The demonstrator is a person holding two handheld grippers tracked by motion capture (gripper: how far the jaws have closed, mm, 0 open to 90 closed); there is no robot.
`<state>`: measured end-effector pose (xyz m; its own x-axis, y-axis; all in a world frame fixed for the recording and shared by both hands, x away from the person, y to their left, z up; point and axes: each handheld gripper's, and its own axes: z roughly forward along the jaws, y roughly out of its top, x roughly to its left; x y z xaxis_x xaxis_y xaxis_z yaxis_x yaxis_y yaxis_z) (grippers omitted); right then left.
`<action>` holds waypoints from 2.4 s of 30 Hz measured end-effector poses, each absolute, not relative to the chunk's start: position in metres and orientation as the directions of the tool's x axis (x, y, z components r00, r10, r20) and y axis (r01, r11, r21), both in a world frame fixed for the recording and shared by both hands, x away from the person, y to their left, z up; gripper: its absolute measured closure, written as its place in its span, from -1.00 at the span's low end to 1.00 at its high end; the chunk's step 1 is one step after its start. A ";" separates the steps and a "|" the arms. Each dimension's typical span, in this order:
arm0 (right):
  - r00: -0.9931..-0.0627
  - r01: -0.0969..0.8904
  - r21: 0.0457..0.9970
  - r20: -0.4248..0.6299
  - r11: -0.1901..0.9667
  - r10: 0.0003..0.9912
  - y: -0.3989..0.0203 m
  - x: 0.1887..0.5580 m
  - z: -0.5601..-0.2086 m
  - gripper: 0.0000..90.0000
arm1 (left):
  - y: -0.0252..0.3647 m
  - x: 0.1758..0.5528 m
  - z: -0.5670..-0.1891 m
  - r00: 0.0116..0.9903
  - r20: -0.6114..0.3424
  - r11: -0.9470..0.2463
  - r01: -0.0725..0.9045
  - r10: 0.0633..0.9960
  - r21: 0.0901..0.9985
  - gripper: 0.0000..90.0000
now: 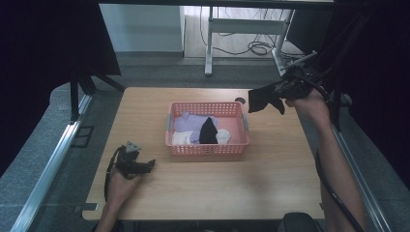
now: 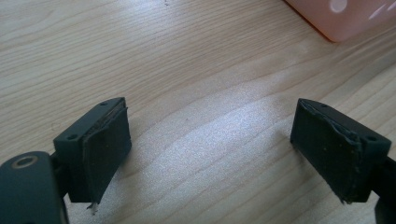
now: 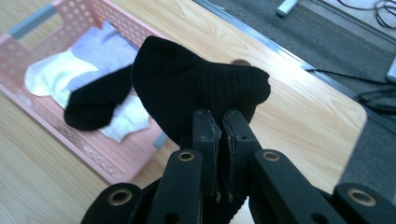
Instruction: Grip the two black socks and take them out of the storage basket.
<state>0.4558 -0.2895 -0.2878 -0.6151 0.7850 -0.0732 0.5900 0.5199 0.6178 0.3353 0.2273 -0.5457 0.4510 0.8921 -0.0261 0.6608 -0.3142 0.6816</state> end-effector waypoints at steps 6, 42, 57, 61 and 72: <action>-0.583 0.621 0.595 -0.084 0.510 0.808 -0.312 0.449 -0.293 0.90 | 0.227 0.335 -0.546 0.450 -0.026 -0.312 0.659 0.893 0.684 -0.74; -0.550 0.775 0.353 -0.032 0.524 0.834 -0.318 0.460 -0.474 0.87 | 0.228 0.335 -0.546 0.453 -0.024 -0.319 0.661 0.891 0.679 -0.74; -0.555 0.766 0.375 -0.026 0.523 0.831 -0.316 0.457 -0.453 0.07 | 0.228 0.335 -0.545 0.453 -0.024 -0.319 0.664 0.891 0.677 -0.74; -0.559 0.753 0.398 -0.034 0.525 0.828 -0.312 0.458 -0.438 -0.05 | 0.227 0.335 -0.546 0.450 -0.027 -0.313 0.661 0.892 0.682 -0.74; -0.610 0.687 0.460 -0.056 0.563 0.790 -0.286 0.464 -0.391 -0.16 | 0.227 0.335 -0.546 0.451 -0.027 -0.313 0.661 0.892 0.682 -0.74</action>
<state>0.4636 -0.2857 -0.3907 -0.6102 0.7903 -0.0563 0.6866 0.5629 0.4601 0.3351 0.2273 -0.5459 0.4509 0.8922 -0.0270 0.6608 -0.3133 0.6820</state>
